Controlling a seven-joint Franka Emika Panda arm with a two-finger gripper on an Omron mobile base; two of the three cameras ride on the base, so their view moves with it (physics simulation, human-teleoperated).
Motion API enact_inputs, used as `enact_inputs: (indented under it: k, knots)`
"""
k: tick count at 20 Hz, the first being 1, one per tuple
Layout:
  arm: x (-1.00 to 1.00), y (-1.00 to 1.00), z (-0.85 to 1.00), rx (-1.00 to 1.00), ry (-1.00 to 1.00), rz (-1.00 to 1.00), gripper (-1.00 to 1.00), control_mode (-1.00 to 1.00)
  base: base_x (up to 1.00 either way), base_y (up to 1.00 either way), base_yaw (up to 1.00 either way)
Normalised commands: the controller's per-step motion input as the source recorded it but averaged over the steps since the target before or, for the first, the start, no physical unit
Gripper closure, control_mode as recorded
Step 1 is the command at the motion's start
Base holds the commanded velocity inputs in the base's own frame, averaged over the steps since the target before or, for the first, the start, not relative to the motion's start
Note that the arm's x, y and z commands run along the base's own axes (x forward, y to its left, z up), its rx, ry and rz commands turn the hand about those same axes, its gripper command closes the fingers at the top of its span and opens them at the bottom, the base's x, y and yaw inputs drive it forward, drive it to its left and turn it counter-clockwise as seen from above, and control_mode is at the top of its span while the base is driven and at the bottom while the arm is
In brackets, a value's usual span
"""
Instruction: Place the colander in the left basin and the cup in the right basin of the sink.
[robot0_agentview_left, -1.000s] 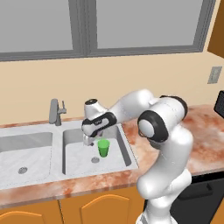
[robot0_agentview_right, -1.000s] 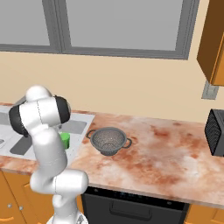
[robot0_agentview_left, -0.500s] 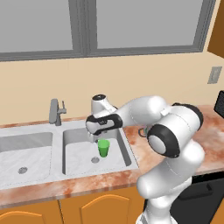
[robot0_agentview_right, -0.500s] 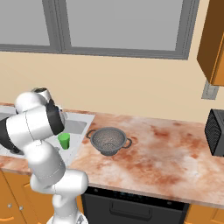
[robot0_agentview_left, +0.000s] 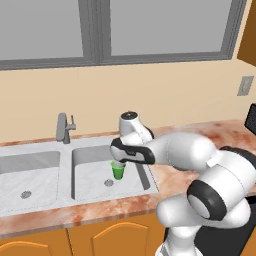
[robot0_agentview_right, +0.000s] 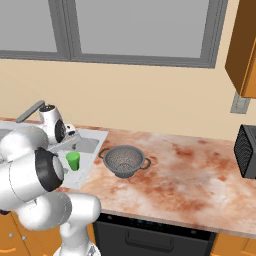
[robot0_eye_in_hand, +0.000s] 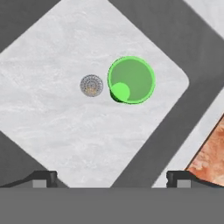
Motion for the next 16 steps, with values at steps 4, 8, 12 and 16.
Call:
enact_inputs:
  k: [4, 8, 12, 16]
  knots:
    - [-0.22, -0.84, 0.03, 0.0, 0.02, -0.13, -1.0, -1.0, 0.0, 0.0, 0.0]
    - [-0.04, -0.84, 0.09, -0.01, 0.01, -0.09, -1.0, -1.0, 0.0, 0.0, 0.0]
    - [0.06, -0.78, 0.14, -0.01, 0.0, -0.01, -1.0, -1.0, 0.0, 0.0, 0.0]
    - [0.24, -0.61, 0.03, 0.0, 0.0, 0.0, -1.0, -1.0, 0.0, 0.0, 0.0]
